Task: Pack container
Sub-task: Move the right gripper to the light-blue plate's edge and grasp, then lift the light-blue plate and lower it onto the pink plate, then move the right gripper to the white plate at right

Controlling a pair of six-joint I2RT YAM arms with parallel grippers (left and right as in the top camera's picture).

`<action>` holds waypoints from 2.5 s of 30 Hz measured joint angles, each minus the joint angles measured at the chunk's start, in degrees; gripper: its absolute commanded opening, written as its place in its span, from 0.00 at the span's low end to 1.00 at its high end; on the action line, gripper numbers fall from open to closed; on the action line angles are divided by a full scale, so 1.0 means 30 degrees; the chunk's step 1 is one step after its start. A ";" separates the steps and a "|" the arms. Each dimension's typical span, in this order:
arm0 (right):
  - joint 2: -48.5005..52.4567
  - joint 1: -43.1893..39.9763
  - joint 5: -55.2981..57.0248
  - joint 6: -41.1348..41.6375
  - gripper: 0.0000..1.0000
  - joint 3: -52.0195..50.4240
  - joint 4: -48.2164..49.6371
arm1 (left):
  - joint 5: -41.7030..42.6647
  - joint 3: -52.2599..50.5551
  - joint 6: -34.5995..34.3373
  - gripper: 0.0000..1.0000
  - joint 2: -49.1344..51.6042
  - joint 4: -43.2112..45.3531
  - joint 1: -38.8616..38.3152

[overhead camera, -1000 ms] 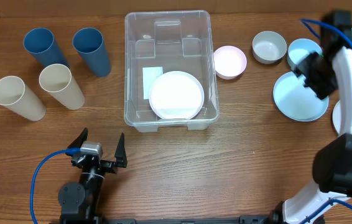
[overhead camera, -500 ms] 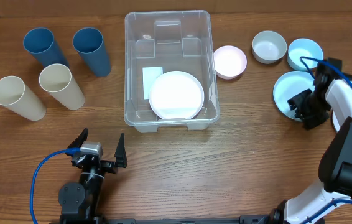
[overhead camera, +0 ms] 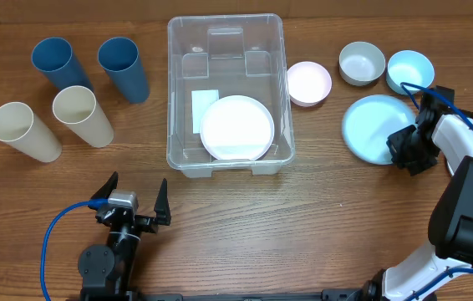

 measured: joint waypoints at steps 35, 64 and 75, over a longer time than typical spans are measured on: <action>-0.2375 1.6385 -0.0831 -0.4641 0.04 0.9340 -0.4503 | 0.0051 -0.0007 0.0000 1.00 0.0000 0.0000 0.0000; 0.0787 1.5322 0.0350 -0.6105 0.76 1.4367 -0.8378 | 0.0044 0.0000 0.0000 1.00 0.0000 0.0000 0.0000; -0.0678 0.3789 0.2076 -0.1785 0.78 1.9460 -1.5584 | 0.0044 -0.0007 0.0000 1.00 0.0000 0.0000 0.0000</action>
